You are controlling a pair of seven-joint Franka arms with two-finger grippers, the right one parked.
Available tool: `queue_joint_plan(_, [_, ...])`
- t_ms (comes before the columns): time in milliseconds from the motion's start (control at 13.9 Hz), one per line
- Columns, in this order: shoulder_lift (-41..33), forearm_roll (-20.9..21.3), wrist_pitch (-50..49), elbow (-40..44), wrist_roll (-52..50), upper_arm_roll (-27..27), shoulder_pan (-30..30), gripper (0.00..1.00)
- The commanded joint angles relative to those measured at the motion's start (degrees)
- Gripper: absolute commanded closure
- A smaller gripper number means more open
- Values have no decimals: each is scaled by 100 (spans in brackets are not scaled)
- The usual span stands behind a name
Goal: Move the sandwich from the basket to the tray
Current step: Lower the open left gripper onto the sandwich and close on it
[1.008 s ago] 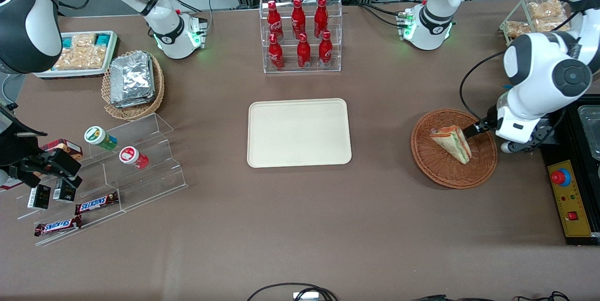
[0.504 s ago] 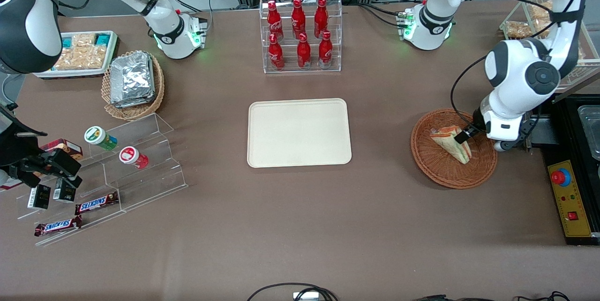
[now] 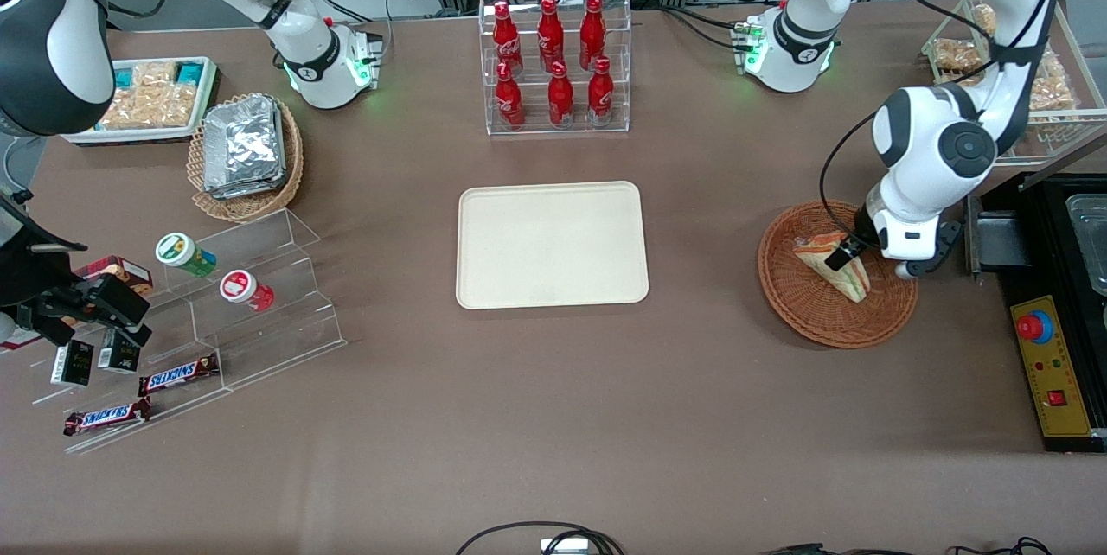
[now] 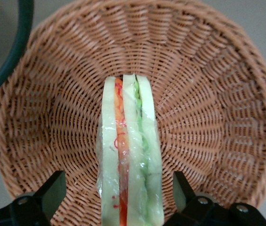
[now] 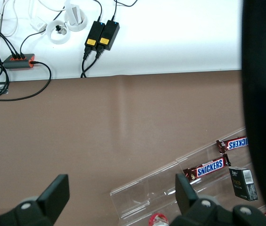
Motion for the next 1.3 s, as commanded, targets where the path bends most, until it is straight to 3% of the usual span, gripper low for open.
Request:
queue_joint_plan(0, [137, -9, 398, -177, -194, -11, -26, 0])
queue_joint_plan(144, [207, -9, 425, -178, -203, -11, -26, 1])
queue_joint_plan(216, [208, -9, 425, -178, -212, -11, -26, 29])
queue_joint_plan(288, [208, -18, 425, -169, -281, -11, -8, 89])
queue_joint_plan(360, [217, -9, 417, -151, -300, -11, -8, 100])
queue_joint_plan(720, [51, 26, 224, -37, -414, -37, -26, 100])
queue_joint_plan(1224, [-329, 70, -2524, 1498, 1007, -511, -34, 100])
